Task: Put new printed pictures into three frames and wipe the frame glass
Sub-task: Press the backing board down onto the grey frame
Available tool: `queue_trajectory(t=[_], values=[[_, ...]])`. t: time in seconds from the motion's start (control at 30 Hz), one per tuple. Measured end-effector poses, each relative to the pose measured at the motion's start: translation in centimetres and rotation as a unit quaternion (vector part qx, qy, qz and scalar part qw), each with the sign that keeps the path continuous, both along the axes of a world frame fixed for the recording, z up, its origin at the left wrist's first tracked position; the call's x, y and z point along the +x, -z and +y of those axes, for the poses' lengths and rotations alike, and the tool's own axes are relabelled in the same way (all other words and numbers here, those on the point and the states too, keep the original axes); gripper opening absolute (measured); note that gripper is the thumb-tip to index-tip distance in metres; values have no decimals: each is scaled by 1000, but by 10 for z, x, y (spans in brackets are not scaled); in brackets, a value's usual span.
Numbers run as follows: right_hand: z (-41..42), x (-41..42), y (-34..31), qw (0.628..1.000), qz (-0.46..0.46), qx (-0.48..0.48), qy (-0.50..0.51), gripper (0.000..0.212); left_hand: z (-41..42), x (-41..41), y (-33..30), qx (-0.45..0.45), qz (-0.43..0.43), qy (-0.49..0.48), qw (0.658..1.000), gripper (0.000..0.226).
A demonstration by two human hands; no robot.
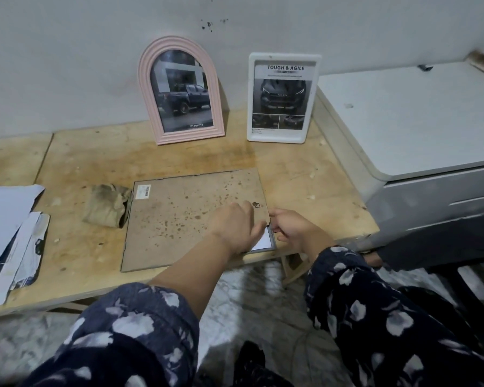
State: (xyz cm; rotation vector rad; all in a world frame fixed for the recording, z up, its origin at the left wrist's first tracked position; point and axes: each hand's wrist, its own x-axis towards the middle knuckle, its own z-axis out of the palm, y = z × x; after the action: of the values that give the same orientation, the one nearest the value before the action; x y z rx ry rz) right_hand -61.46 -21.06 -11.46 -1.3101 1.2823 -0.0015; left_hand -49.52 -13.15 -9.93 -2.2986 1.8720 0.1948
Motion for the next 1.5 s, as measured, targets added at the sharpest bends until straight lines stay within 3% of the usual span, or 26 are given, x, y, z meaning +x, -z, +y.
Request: queue_trajectory(t=[0.1, 0.2, 0.3, 0.43, 0.6, 0.8, 1.03, 1.5], values=[[0, 3, 1, 998, -10, 12, 59, 19, -7, 20, -14, -36, 35, -60, 997, 54], [-2, 5, 6, 997, -18, -4, 75, 23, -19, 44, -17, 18, 73, -122, 990, 50], [-3, 5, 7, 997, -22, -9, 67, 25, -28, 57, -9, 77, 118, -126, 982, 58], [-3, 6, 8, 999, -18, -12, 45, 24, -43, 66, -2, 80, 146, -138, 976, 67], [-4, 4, 9, 999, -3, -43, -1, 30, -57, 76, -6, 116, 124, -130, 977, 83], [0, 5, 12, 998, 6, -56, -34, 19, -59, 79, -10, 121, 54, -95, 987, 107], [6, 6, 9, 997, 5, -82, -14, 22, -70, 97, -12, 131, 166, -106, 972, 123], [-1, 11, -5, 999, -15, -25, 29, 22, -79, 109, -24, 83, 166, -132, 974, 102]])
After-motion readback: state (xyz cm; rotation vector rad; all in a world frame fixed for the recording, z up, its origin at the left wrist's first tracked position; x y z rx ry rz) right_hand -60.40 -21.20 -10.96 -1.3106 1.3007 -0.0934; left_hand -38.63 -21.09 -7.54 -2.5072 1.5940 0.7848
